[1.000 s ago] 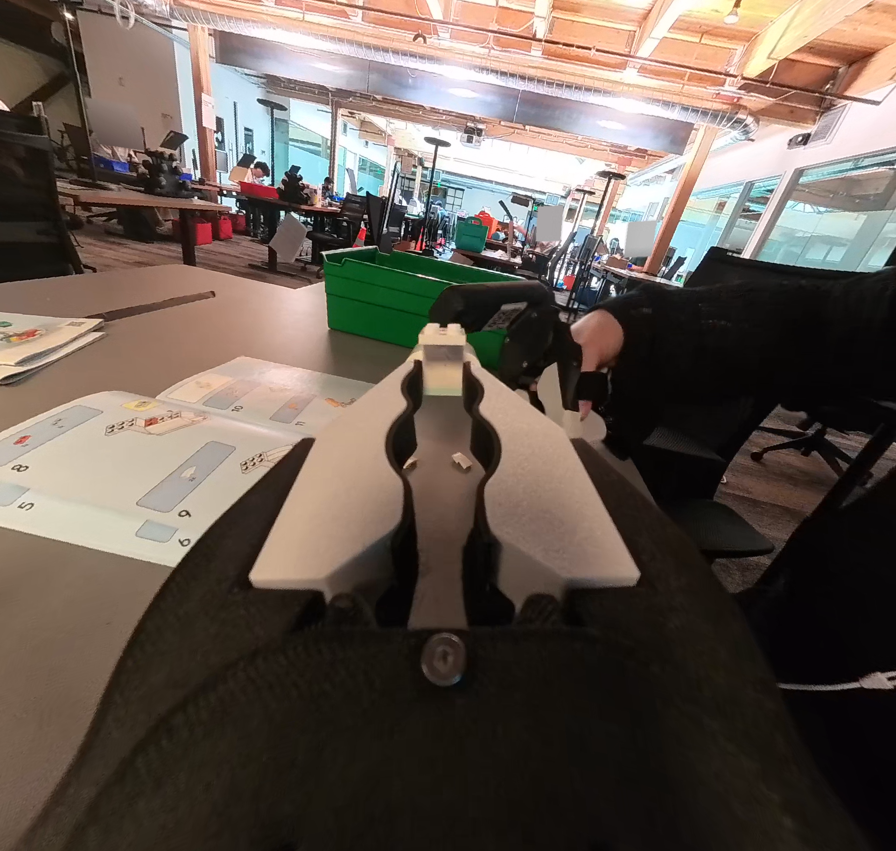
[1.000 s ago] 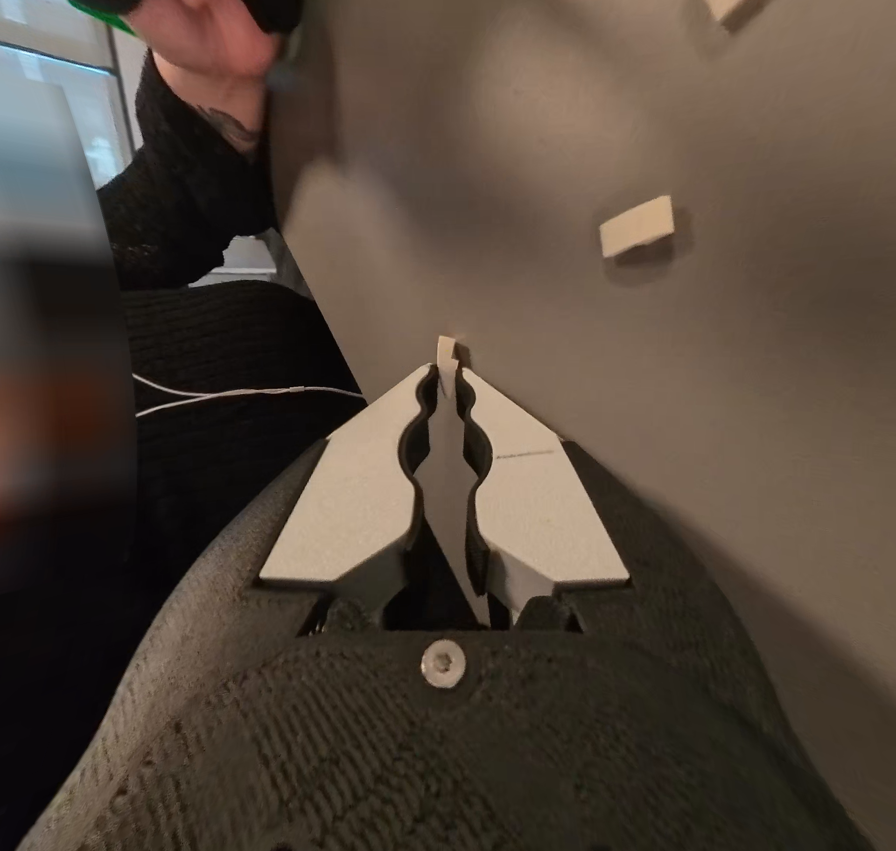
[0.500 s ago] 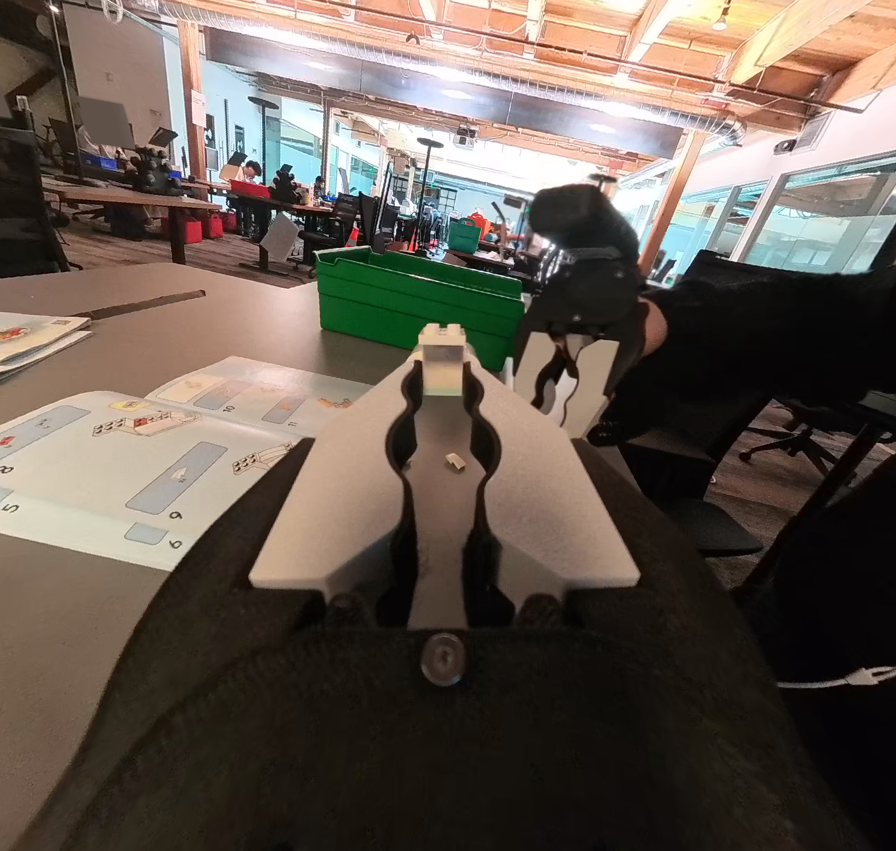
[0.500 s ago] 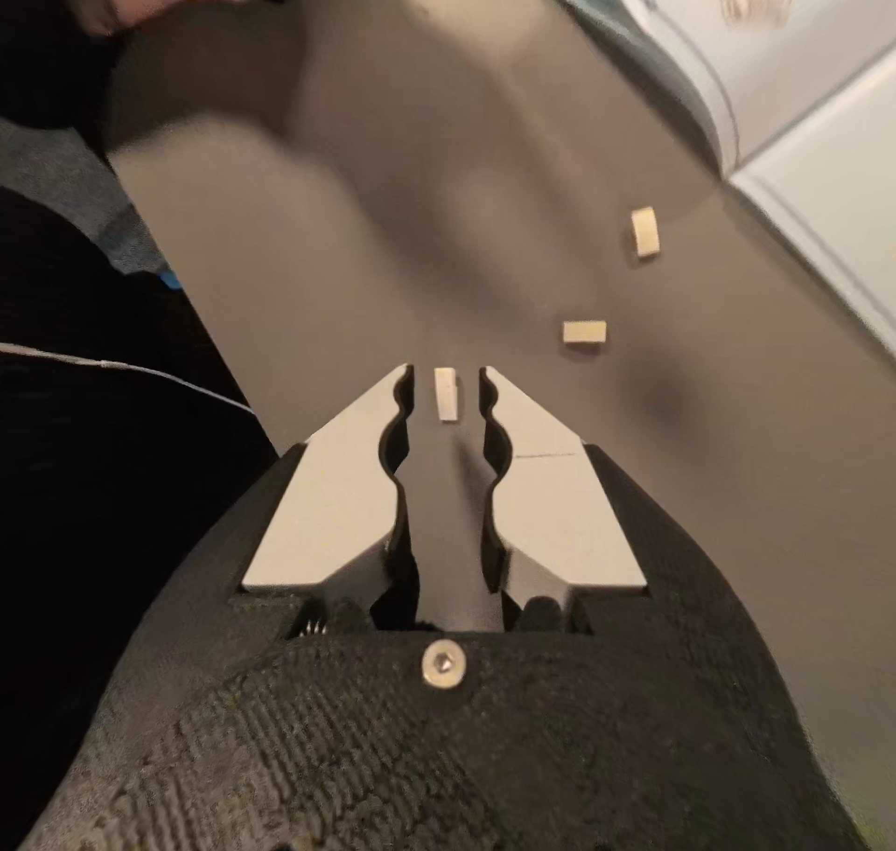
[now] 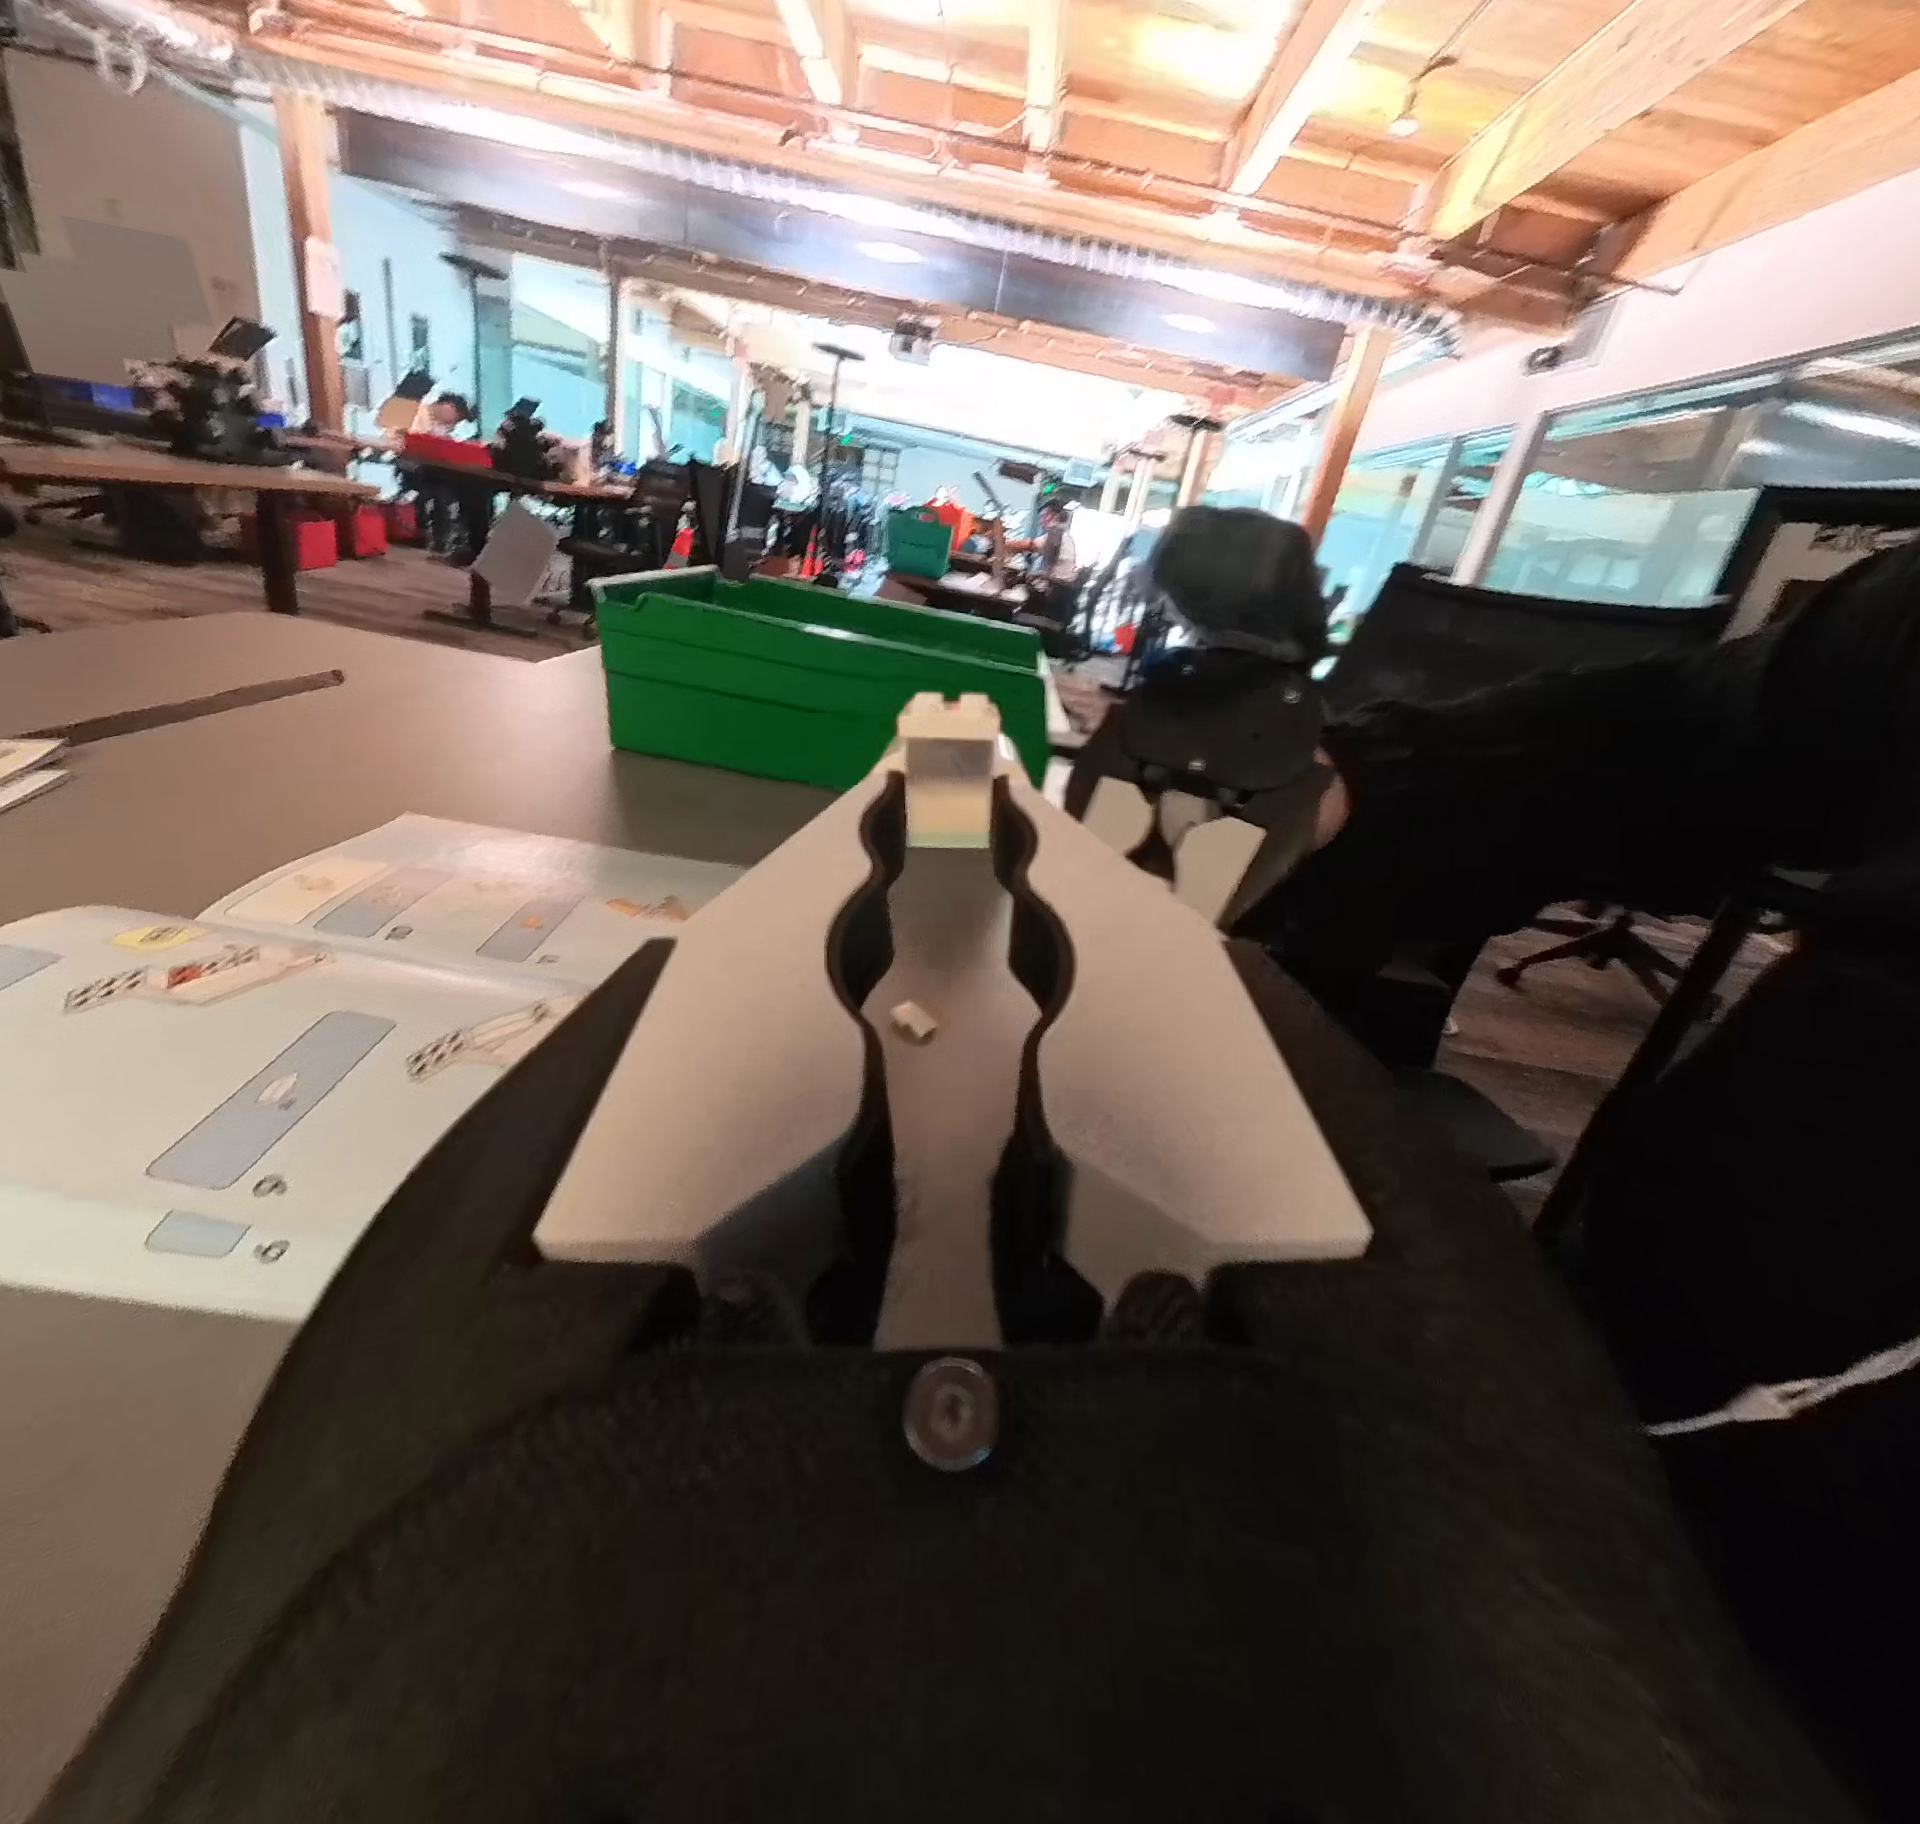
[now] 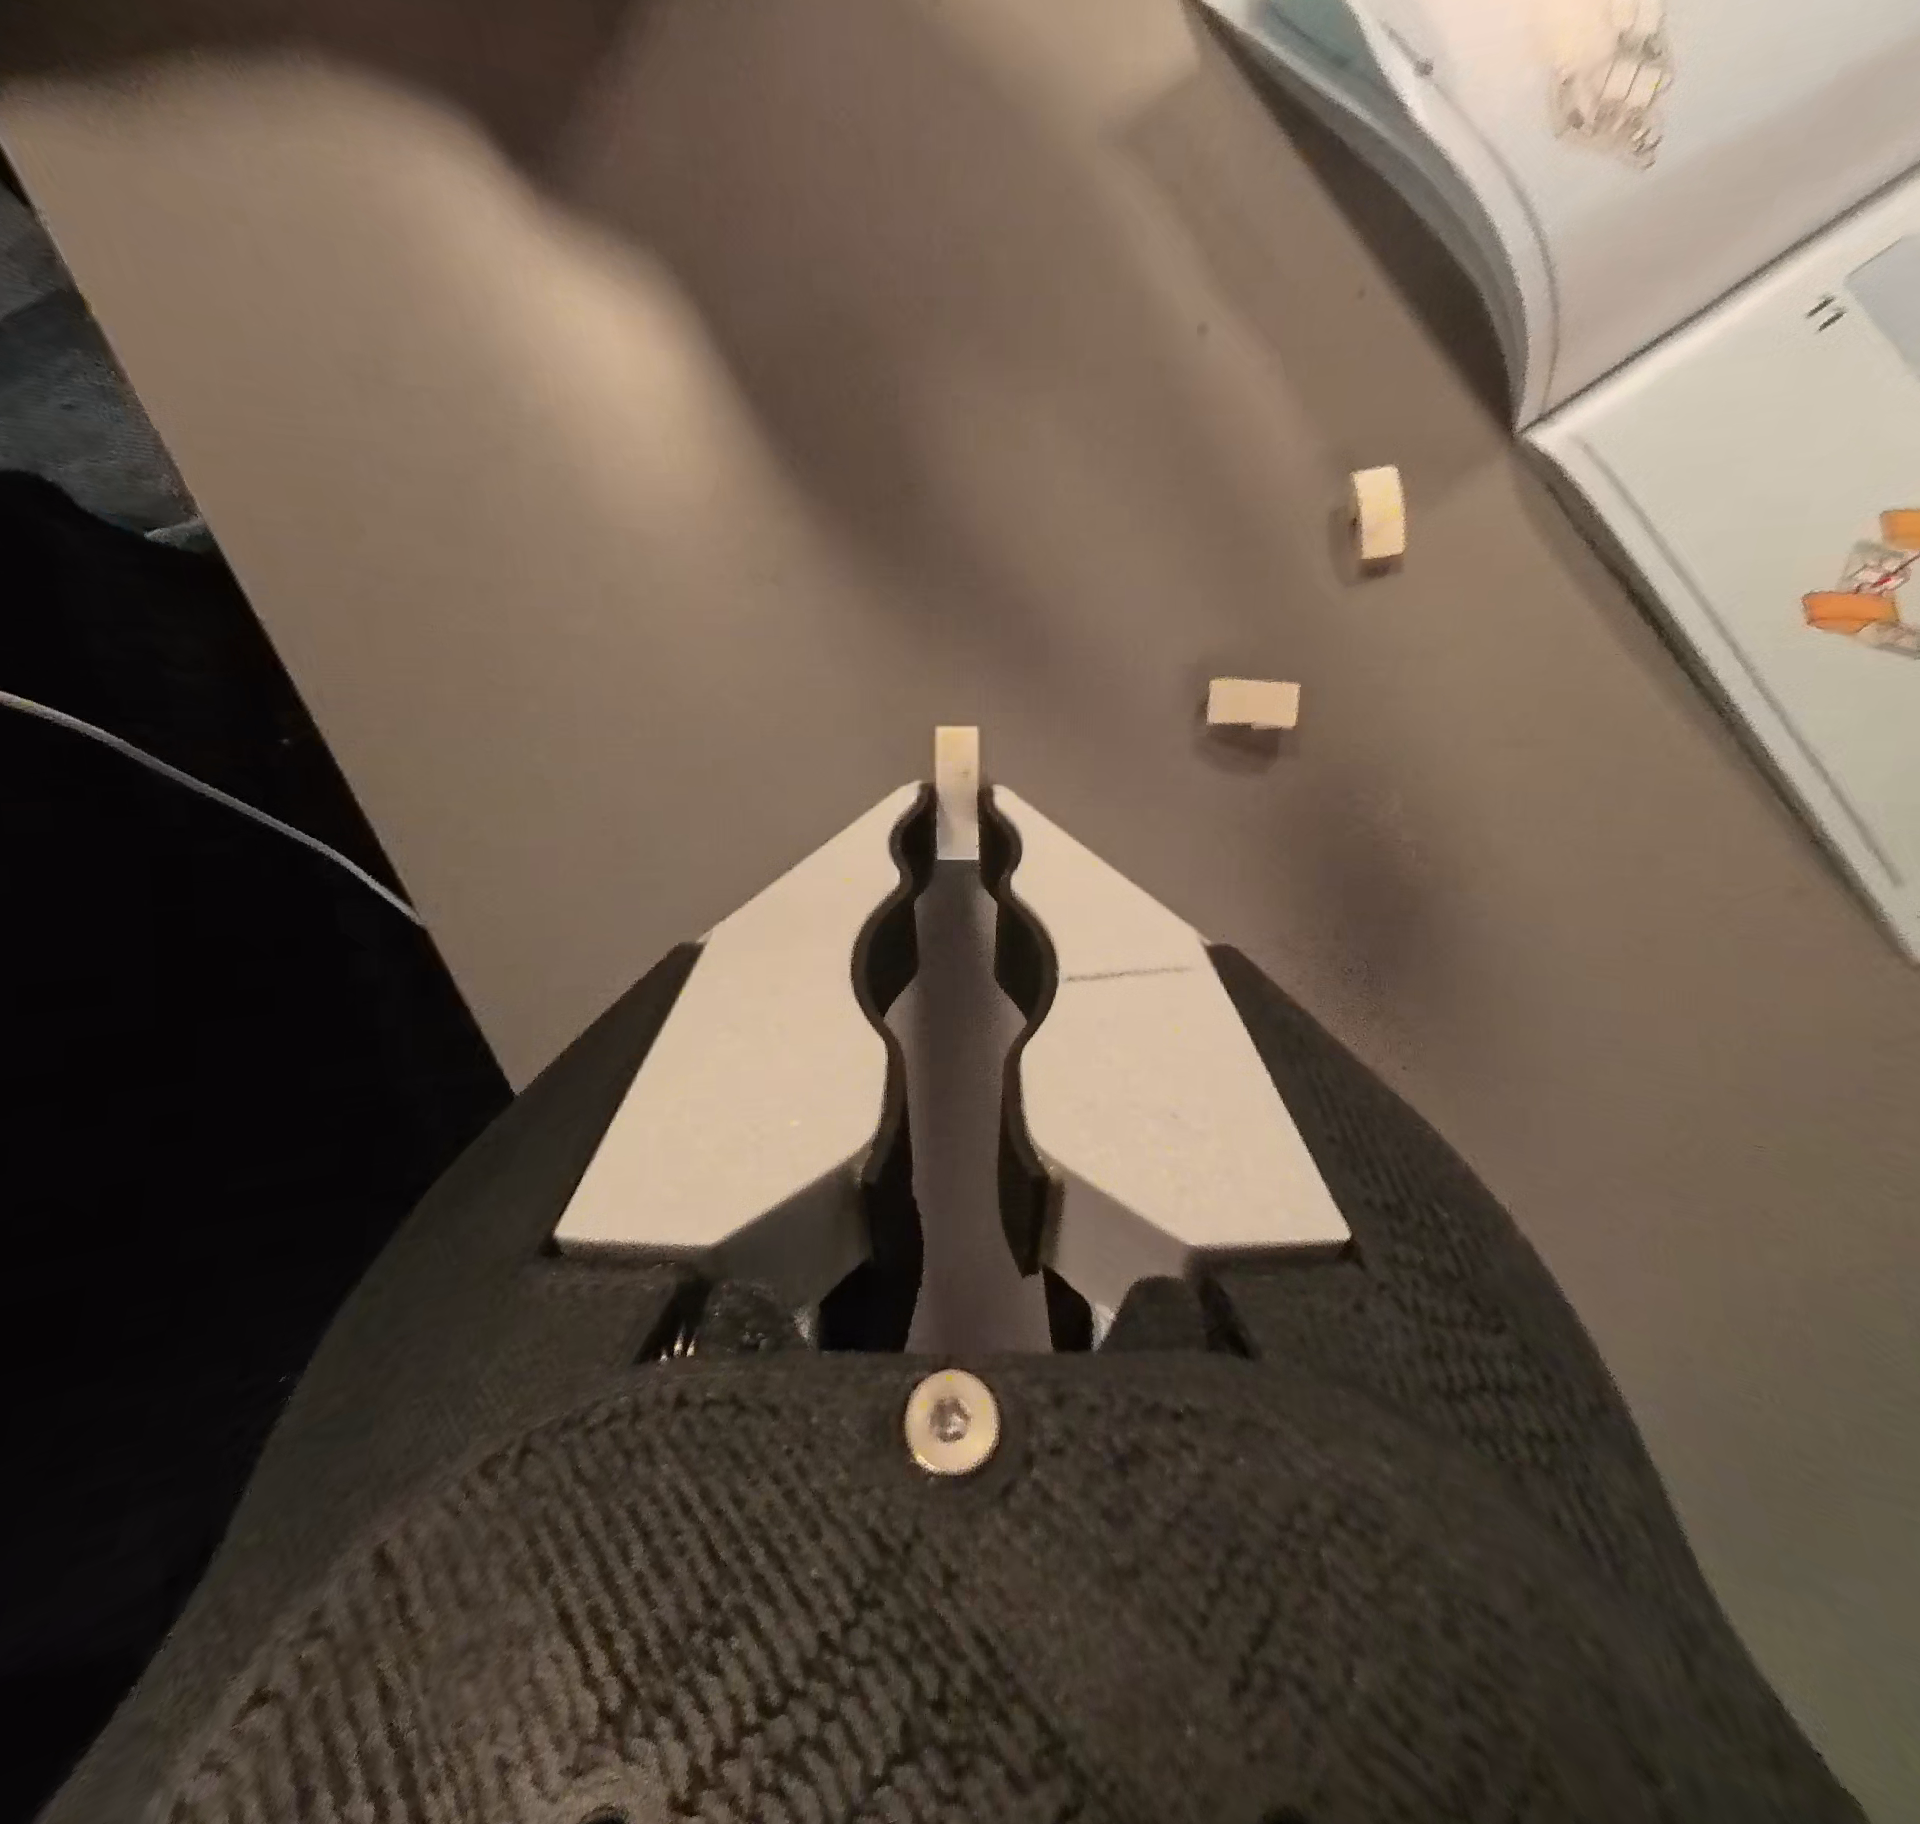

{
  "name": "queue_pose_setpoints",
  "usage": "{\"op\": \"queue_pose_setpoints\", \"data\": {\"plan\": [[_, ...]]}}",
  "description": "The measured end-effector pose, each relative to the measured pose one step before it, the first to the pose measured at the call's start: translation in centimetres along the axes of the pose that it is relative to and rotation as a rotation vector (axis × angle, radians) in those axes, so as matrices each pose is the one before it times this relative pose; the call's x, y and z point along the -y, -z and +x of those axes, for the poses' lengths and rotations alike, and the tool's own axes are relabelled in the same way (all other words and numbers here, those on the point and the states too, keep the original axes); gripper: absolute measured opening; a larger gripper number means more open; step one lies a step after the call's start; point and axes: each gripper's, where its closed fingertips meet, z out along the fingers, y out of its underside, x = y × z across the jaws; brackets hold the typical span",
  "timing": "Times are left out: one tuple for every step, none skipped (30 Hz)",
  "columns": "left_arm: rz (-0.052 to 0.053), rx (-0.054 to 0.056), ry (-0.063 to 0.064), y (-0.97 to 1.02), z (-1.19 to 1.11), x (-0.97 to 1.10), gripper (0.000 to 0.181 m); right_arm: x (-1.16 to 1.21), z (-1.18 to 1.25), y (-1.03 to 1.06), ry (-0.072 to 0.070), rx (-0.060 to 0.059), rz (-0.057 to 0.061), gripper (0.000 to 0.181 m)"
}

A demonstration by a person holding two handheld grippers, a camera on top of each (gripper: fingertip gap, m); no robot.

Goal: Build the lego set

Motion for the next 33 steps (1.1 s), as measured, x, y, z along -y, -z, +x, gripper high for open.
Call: {"op": "queue_pose_setpoints", "data": {"plan": [[0.0178, -0.0291, -0.0044, 0.014, 0.523, 0.287, 0.015, 0.851, 0.319, 0.482, 0.0195, -0.0154, 0.0333, 0.006], [0.0109, -0.0224, -0.0066, -0.016, 0.424, 0.198, 0.015, 1.243, 0.406, 0.704, 0.0269, -0.0194, 0.0435, 0.006], [0.0032, -0.0181, -0.0096, -0.053, 0.358, 0.08, 0.015, 1.609, 0.442, 0.857, 0.03, -0.0192, 0.0515, 0.006], [-0.0027, -0.0151, -0.0105, -0.069, 0.305, -0.024, 0.015, 1.858, 0.491, 0.911, 0.0348, -0.021, 0.0563, 0.006], [-0.0048, -0.0118, -0.0085, -0.074, 0.244, -0.081, 0.015, 1.935, 0.484, 0.903, 0.039, -0.0186, 0.055, 0.006], [-0.0082, -0.0085, -0.0068, -0.09, 0.173, -0.142, 0.015, 1.824, 0.309, 0.779, 0.0352, -0.0038, 0.0495, 0.006], [-0.0122, -0.0046, -0.0057, -0.081, 0.09, -0.196, 0.015, 1.588, 0.031, 0.596, 0.0279, 0.0166, 0.0398, 0.006], [-0.0102, -0.0053, -0.0054, -0.077, 0.091, -0.17, 0.015, 1.312, -0.13, 0.39, 0.0198, 0.0267, 0.0288, 0.006], [-0.0041, -0.0065, -0.0024, -0.051, 0.116, -0.068, 0.015, 1.054, -0.15, 0.214, 0.0131, 0.0267, 0.0212, 0.006], [-0.0009, -0.0078, -0.0004, -0.047, 0.144, 0.004, 0.015, 0.786, -0.19, 0.039, 0.0066, 0.0282, 0.0115, 0.006], [-0.0029, -0.004, -0.0012, -0.03, 0.061, -0.041, 0.015, 0.635, -0.291, -0.093, 0.0037, 0.0321, 0.0078, 0.006], [-0.005, -0.0022, -0.0026, -0.041, 0.039, -0.077, 0.015, 0.496, -0.303, -0.189, 0.0021, 0.0304, 0.0054, 0.006], [-0.0036, -0.0044, -0.0016, -0.036, 0.08, -0.065, 0.015, 0.273, -0.202, -0.259, -0.0001, 0.021, -0.0053, 0.006], [-0.0009, -0.0075, 0.0003, -0.053, 0.136, -0.037, 0.015, 0.062, -0.139, -0.305, 0.0056, 0.0157, -0.0168, 0.006], [-0.002, -0.0083, 0.0009, -0.054, 0.133, -0.051, 0.015, -0.112, -0.018, -0.309, 0.0125, 0.0049, -0.0259, 0.006], [-0.0015, -0.0078, 0.0001, -0.039, 0.132, -0.053, 0.015, -0.178, 0.1, -0.294, 0.0138, -0.0045, -0.0294, 0.006], [0.0007, -0.0068, 0.0015, -0.036, 0.097, -0.015, 0.015, -0.116, 0.012, -0.273, 0.0094, 0.0024, -0.0245, 0.006], [0.0002, -0.006, 0.0028, -0.025, 0.07, -0.008, 0.015, 0.053, -0.131, -0.216, 0.0014, 0.0129, -0.0114, 0.006], [-0.001, -0.0044, 0.0006, -0.022, 0.068, -0.03, 0.015, 0.116, -0.138, -0.189, -0.0063, 0.0149, -0.0063, 0.006], [-0.001, -0.0034, -0.0012, -0.018, 0.051, -0.03, 0.015, 0.057, -0.161, -0.17, -0.0094, 0.0167, -0.0085, 0.006], [-0.0012, -0.0025, -0.0004, -0.025, 0.058, -0.015, 0.015, 0.001, -0.07, -0.163, -0.0095, 0.0104, -0.0105, 0.006], [-0.0017, -0.0018, -0.0013, -0.029, 0.045, -0.034, 0.015, -0.056, -0.027, -0.143, -0.0054, 0.0063, -0.0122, 0.006], [-0.002, -0.001, -0.0018, -0.029, 0.03, -0.029, 0.015, -0.09, -0.067, -0.141, -0.0026, 0.007, -0.0128, 0.006], [-0.0012, -0.0008, -0.0008, -0.025, 0.031, -0.015, 0.015, -0.095, 0.025, -0.106, -0.0036, 0.0011, -0.0132, 0.006], [0.0004, -0.0011, 0.0004, -0.011, 0.022, 0.003, 0.015, -0.094, -0.052, -0.092, -0.0034, 0.0053, -0.0122, 0.006], [-0.0001, -0.0013, 0.0014, -0.01, 0.022, -0.013, 0.015, -0.067, -0.09, -0.092, -0.0062, 0.008, -0.0105, 0.006], [-0.0024, 0.0016, 0.0013, -0.002, -0.039, -0.045, 0.015, -0.032, 0.043, -0.079, -0.0056, -0.0008, -0.0081, 0.006], [-0.0015, 0.0016, 0.0017, -0.007, -0.036, -0.042, 0.015, -0.018, 0.04, -0.05, -0.0022, -0.0016, -0.0069, 0.006], [-0.0007, 0.0031, 0.0034, 0.004, -0.062, -0.037, 0.015, -0.016, 0.045, -0.047, -0.0009, -0.0036, -0.007, 0.006], [-0.0002, 0.0009, 0.0025, 0.007, -0.042, -0.018, 0.015, -0.012, 0.058, -0.049, -0.0018, -0.0057, -0.007, 0.006], [-0.0011, 0.0014, 0.0033, 0.002, -0.038, -0.022, 0.015, -0.015, 0.042, -0.043, -0.0014, -0.006, -0.0071, 0.006], [0.0004, 0.0037, 0.0027, 0.012, -0.083, -0.007, 0.015, -0.034, 0.067, -0.039, 0.0009, -0.0097, -0.0084, 0.006], [-0.0002, 0.0014, 0.0029, -0.002, -0.042, -0.02, 0.015, -0.035, 0.082, -0.043, 0.0038, -0.0117, -0.0082, 0.006]]}}
